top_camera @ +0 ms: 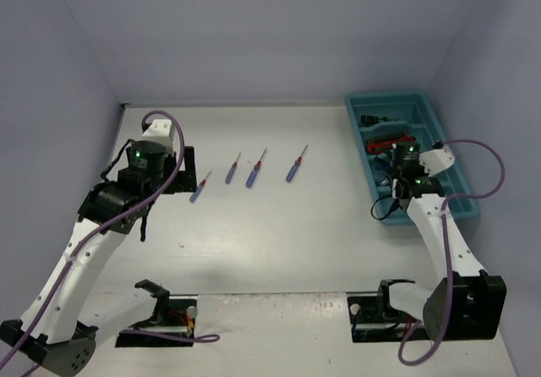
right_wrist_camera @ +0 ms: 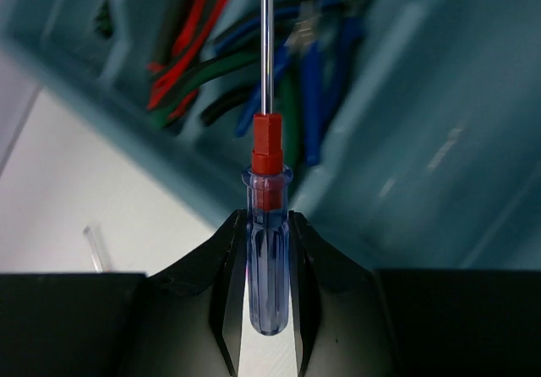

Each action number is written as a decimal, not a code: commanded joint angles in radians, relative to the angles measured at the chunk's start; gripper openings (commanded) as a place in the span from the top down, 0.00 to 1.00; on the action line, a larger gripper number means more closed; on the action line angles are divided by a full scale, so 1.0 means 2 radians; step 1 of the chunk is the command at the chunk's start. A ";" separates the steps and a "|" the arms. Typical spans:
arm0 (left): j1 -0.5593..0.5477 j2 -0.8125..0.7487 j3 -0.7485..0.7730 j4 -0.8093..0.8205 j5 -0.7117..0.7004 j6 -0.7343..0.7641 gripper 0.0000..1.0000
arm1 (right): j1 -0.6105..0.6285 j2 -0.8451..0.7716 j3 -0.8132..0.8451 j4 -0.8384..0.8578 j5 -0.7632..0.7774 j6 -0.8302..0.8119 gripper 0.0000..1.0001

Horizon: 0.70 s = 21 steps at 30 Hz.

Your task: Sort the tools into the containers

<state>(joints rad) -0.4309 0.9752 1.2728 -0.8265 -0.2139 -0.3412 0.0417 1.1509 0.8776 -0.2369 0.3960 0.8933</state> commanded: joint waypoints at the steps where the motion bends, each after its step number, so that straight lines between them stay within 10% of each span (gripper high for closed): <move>1: -0.001 0.004 0.020 0.016 0.009 0.003 0.10 | -0.082 -0.017 -0.019 -0.004 -0.025 0.030 0.98; 5: -0.002 0.007 0.019 0.016 0.010 0.003 0.10 | -0.130 -0.002 -0.032 -0.004 -0.056 0.031 0.82; 10: -0.002 0.010 0.022 0.016 0.009 0.005 0.10 | -0.148 0.015 -0.046 -0.003 -0.081 0.034 0.37; 21: -0.001 0.022 0.023 0.017 0.016 0.001 0.10 | 0.017 0.103 0.126 0.019 -0.028 -0.129 0.27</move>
<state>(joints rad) -0.4309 1.0075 1.2728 -0.8265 -0.1937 -0.3412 -0.0946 1.2720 0.9548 -0.2689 0.2828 0.8083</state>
